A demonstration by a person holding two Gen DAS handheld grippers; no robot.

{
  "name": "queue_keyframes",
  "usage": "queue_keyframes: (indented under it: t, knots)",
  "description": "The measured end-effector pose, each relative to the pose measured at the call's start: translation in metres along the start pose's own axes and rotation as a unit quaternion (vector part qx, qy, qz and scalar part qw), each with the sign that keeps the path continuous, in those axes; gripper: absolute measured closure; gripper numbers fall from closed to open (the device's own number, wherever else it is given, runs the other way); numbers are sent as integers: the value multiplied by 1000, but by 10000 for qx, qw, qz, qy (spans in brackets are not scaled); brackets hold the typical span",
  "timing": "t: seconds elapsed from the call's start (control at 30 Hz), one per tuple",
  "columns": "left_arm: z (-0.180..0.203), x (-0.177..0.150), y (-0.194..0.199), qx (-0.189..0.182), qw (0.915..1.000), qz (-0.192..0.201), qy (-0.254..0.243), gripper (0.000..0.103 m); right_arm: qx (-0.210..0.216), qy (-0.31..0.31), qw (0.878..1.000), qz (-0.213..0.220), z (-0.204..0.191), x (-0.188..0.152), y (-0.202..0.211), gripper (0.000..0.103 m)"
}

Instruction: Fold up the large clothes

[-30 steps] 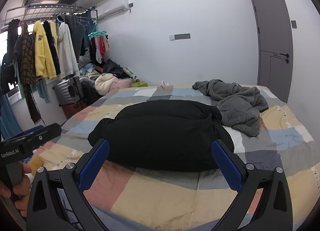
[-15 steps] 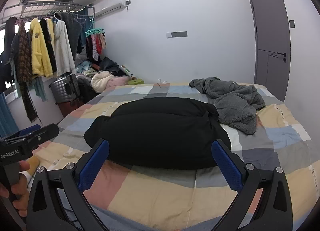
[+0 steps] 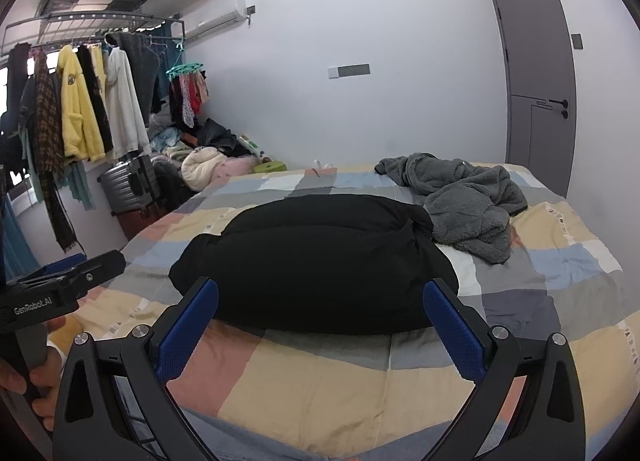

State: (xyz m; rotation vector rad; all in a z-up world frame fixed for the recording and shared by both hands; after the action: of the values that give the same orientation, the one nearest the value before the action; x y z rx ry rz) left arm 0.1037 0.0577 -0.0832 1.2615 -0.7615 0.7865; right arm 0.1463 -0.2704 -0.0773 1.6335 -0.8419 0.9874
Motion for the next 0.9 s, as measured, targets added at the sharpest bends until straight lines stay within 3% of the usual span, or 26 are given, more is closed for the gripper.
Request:
queue_keyframes:
  t: [0.9]
  knots:
    - [8,0,1,15,9999,6,-125,0,-86,-84,9999,36,6,1,4,0]
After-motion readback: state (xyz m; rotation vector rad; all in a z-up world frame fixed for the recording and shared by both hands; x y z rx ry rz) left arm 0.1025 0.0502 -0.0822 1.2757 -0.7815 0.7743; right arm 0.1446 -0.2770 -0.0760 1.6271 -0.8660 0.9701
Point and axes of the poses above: each gripper's, at about its wrist camera, not at the fingertips, and y roughly against the way its jaws point, z to its right, x to its top, the point moved 10 cm from there along -y, roughly the way its jaws point
